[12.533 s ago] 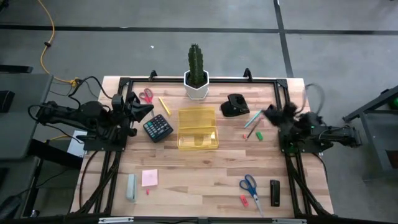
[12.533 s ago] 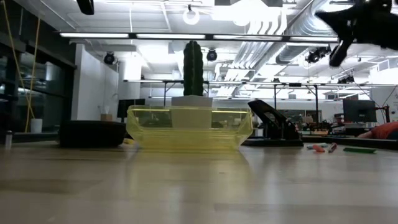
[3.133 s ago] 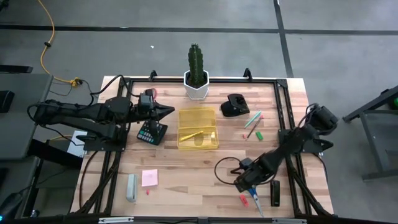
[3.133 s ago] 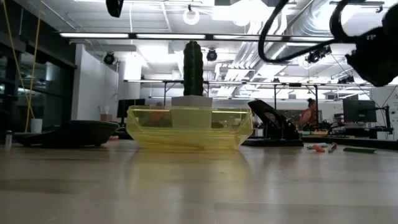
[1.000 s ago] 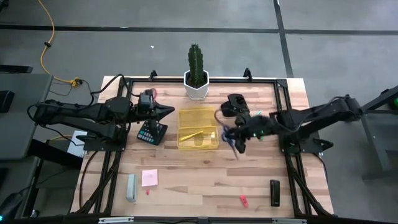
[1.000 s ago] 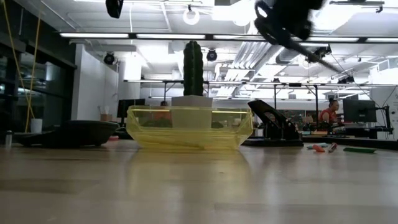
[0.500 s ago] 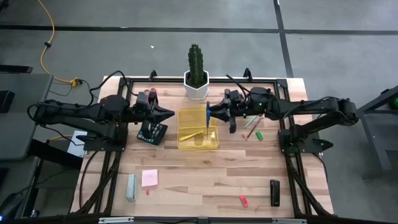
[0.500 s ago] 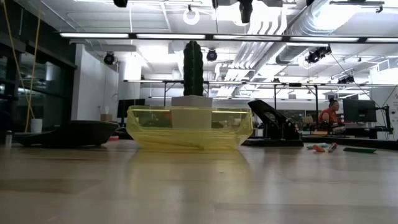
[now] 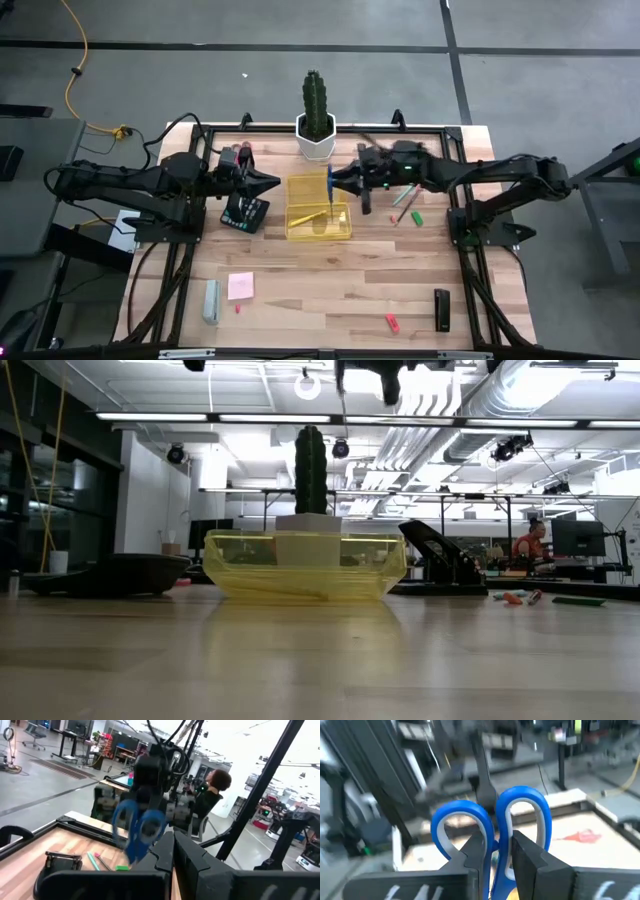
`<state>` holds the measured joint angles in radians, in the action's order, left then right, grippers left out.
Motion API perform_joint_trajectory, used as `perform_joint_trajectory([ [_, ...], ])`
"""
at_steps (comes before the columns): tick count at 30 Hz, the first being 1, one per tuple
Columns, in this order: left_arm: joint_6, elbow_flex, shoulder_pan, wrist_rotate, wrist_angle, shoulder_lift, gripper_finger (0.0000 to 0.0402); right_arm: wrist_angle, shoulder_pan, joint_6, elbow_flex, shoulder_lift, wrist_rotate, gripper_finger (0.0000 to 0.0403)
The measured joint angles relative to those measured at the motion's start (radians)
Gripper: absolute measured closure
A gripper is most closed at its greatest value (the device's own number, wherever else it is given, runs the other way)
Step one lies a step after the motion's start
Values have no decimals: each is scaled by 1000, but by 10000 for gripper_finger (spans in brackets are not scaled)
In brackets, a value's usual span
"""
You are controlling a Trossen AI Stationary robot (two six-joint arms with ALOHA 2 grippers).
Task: Pack school essentials
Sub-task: Put the blue scissors into the supply box
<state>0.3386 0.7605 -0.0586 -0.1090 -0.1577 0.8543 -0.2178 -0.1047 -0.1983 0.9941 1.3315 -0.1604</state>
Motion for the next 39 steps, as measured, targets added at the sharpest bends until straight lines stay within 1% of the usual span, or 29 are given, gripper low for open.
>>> perform_joint_trajectory([
  [8,0,0,0,-30,3,0,401,353,0,157,258,289,2,358],
  [11,0,0,0,-31,3,0,401,466,0,201,350,390,2,349],
  [16,0,0,0,-31,3,0,401,634,9,271,459,525,48,341],
  [19,0,0,0,-32,3,0,401,701,21,311,501,583,50,341],
  [25,-9,0,0,-34,4,0,401,741,50,384,531,652,37,341],
  [29,-17,0,0,-35,4,0,401,744,68,390,531,676,34,341],
  [36,-20,0,0,-37,4,0,401,761,89,383,530,682,32,340],
  [39,-20,0,0,-37,5,0,401,766,95,384,530,682,30,327],
])
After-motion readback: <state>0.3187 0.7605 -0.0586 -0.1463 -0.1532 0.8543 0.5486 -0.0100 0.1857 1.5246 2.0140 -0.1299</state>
